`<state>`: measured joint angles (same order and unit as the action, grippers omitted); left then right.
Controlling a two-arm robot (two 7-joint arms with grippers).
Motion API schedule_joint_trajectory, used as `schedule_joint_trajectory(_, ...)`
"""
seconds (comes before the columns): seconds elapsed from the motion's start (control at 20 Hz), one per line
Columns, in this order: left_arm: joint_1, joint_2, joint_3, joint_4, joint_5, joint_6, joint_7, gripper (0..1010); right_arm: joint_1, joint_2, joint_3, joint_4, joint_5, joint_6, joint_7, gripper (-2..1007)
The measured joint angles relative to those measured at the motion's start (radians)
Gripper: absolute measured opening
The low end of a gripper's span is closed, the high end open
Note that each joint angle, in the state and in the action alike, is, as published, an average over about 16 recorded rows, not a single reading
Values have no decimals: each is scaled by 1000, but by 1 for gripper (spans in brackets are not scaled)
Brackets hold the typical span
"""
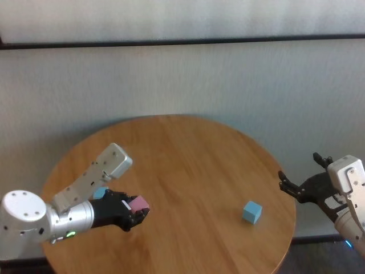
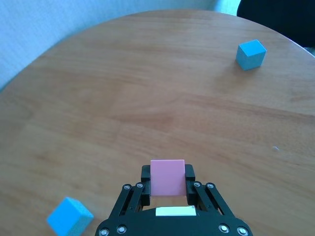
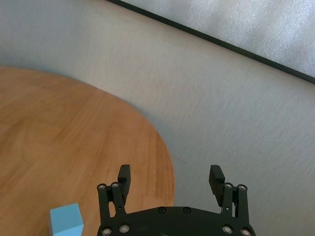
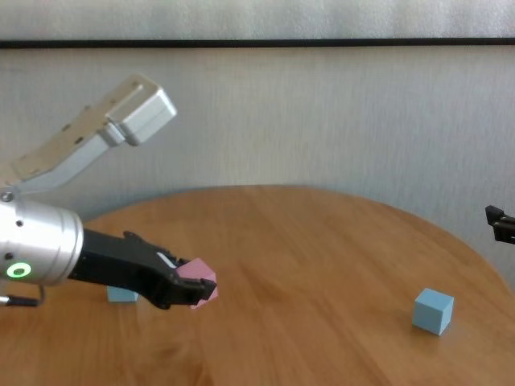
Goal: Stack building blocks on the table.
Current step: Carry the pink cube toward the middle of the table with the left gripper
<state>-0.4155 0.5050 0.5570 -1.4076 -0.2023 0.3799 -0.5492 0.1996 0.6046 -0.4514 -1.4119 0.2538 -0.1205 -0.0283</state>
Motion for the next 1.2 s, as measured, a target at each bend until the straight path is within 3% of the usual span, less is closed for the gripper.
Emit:
schedule_joint_trajectory(0.3,-52,-36,30,58,12,-18,-39,394,0,0,0,0,0,0,0,1005)
schedule_joint_trajectory(0.8,-103,-78,84,129,2,-23,-95,394,0,0,0,0,0,0,0,1005)
schedule_joint_trajectory(1.2,-133,-101,127,184,24,-62,-106,394,0,0,0,0,0,0,0,1005)
